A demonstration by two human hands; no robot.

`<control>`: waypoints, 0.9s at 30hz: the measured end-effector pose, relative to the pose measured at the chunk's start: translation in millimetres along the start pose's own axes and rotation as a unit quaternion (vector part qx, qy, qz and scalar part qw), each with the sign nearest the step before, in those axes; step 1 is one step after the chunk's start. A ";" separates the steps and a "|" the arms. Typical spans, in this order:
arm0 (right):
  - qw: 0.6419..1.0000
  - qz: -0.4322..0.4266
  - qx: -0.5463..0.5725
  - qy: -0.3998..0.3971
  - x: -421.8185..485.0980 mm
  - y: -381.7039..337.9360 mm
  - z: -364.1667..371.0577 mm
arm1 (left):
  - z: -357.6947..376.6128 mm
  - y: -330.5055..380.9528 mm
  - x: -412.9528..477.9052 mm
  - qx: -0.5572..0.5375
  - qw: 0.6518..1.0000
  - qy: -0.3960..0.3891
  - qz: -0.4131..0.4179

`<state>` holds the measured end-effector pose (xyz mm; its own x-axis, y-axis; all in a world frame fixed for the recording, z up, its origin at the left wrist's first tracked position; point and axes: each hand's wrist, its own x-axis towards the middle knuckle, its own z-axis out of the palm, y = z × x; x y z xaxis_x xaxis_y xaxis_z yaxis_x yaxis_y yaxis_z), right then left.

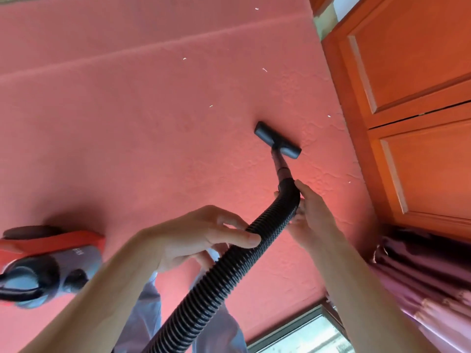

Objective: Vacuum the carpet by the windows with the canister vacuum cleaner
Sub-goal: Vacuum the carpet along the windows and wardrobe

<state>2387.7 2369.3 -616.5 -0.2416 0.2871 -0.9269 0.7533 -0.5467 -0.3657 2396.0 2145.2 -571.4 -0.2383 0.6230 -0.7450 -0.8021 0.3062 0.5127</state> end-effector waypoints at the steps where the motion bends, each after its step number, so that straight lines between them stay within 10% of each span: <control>1: 1.000 0.013 -0.008 0.000 8.7 -1.6 3.6 | 2.0 -2.9 3.0 0.001 0.999 0.049 -0.010; 7: 0.997 0.041 -0.063 -0.029 42.9 4.3 30.8 | 11.4 -31.1 10.9 -0.045 0.977 0.207 -0.013; 15: 0.993 -0.061 -0.095 -0.029 -7.8 28.1 56.8 | -14.8 -62.5 -34.8 -0.093 0.990 0.109 0.022; 27: 0.967 0.020 -0.217 -0.136 -54.0 104.4 109.2 | -49.7 -125.7 -118.8 -0.155 0.981 0.117 0.003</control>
<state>2412.6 2210.8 -613.9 -0.3147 0.0226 -0.9489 0.9365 -0.1555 -0.3143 2497.9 1996.9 -568.6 -0.3333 0.4311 -0.8385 -0.9196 0.0473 0.3899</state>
